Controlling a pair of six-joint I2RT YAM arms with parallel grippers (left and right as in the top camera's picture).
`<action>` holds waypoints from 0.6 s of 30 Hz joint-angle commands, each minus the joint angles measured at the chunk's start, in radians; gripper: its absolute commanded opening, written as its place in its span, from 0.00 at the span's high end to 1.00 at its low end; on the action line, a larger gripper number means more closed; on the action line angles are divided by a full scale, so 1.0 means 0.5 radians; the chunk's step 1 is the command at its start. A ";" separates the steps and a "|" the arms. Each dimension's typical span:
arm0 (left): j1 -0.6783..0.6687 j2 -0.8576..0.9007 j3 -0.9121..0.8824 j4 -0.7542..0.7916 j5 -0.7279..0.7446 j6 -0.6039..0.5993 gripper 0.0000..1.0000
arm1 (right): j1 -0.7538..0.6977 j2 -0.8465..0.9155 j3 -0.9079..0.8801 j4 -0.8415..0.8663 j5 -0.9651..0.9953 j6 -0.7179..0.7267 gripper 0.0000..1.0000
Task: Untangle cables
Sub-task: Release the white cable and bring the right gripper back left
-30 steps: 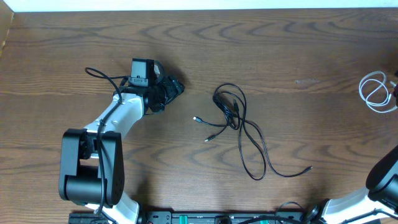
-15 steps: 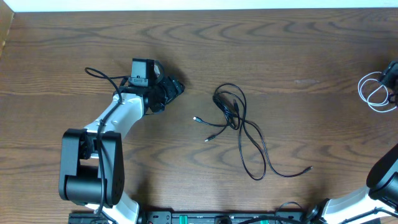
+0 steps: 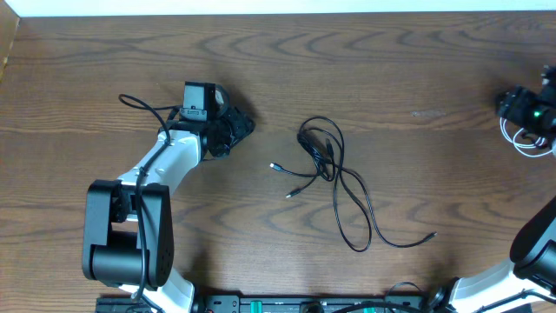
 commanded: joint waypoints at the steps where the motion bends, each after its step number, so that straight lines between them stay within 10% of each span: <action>1: 0.002 0.005 0.005 0.002 -0.018 0.089 0.58 | 0.094 0.011 -0.043 -0.054 -0.182 0.006 0.37; 5: -0.002 0.005 0.005 0.002 -0.018 0.089 0.92 | 0.217 0.011 -0.122 -0.094 -0.182 0.006 0.55; 9: -0.020 0.005 0.005 0.001 -0.017 0.089 0.92 | 0.344 0.011 -0.247 -0.092 -0.181 0.006 0.99; 15: -0.075 0.005 0.005 0.019 -0.017 0.089 0.91 | 0.483 0.011 -0.455 -0.091 -0.182 0.037 0.99; 18: -0.115 0.005 0.005 0.045 -0.017 0.089 0.70 | 0.544 0.011 -0.569 -0.092 -0.183 0.129 0.98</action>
